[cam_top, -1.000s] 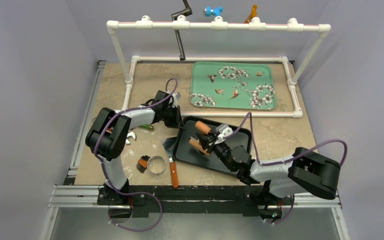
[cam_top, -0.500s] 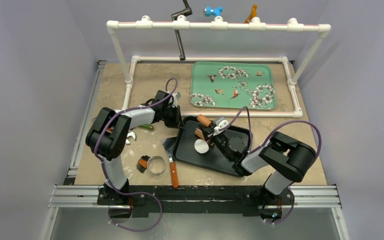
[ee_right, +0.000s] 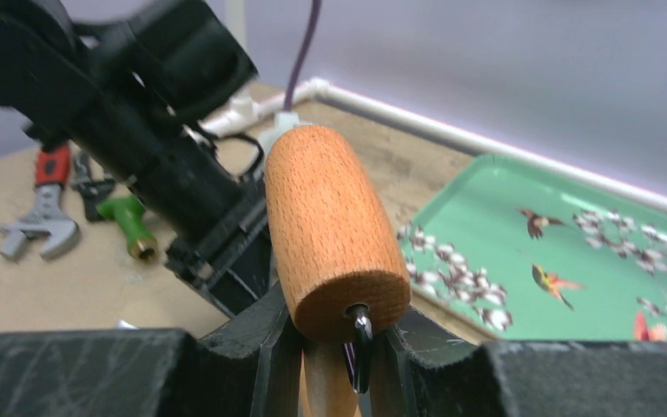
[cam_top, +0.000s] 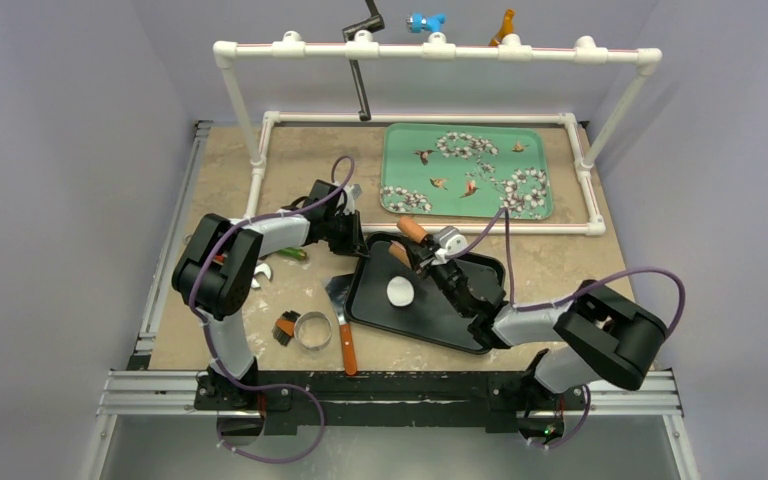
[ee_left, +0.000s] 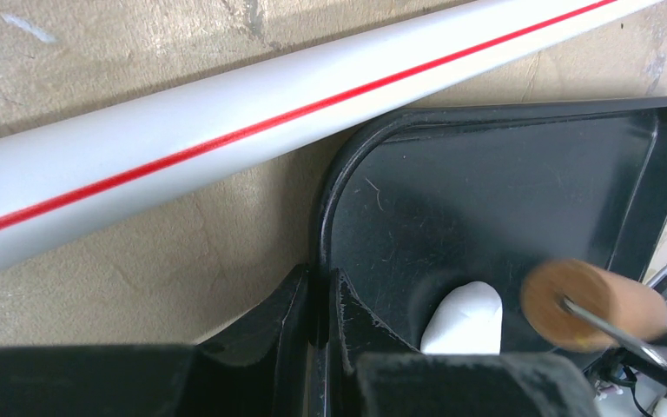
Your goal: Roll out the dumpling wrappers from the dough
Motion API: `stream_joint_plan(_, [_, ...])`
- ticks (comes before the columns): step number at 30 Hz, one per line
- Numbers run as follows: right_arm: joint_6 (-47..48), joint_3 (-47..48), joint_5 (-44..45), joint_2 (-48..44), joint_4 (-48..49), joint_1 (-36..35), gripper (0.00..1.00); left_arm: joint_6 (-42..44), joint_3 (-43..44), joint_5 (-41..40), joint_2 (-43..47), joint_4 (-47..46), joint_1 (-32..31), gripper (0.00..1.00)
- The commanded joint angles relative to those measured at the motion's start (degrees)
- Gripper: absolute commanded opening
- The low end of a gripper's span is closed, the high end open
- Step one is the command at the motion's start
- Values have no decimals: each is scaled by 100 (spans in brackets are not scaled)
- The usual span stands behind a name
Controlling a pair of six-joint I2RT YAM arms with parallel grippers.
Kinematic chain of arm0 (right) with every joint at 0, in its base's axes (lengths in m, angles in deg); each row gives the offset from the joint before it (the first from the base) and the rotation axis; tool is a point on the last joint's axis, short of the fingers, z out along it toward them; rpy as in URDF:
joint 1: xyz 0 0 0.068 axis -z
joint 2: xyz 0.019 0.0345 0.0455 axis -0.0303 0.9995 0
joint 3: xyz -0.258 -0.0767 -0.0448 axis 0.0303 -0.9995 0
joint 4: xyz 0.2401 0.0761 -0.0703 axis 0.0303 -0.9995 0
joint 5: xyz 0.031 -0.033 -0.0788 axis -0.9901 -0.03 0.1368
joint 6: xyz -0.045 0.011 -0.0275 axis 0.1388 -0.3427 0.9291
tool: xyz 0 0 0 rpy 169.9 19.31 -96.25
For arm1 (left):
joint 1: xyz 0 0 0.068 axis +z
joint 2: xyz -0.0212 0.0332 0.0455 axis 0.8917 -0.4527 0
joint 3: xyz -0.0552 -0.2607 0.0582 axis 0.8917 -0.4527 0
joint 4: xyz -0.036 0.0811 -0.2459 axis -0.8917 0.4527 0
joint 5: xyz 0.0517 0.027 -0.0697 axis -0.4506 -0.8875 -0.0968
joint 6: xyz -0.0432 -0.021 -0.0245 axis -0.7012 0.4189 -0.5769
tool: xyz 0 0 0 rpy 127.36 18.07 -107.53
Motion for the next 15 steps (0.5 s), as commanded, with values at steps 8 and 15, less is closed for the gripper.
stream_joint_plan(8, [-418, 255, -595, 417, 599, -68, 0, 100, -139, -713, -411, 494, 111, 0])
stream_joint_plan(15, [-664, 85, -382, 876, 835, -116, 0, 103, -130, -714, -421, 502, 111, 0])
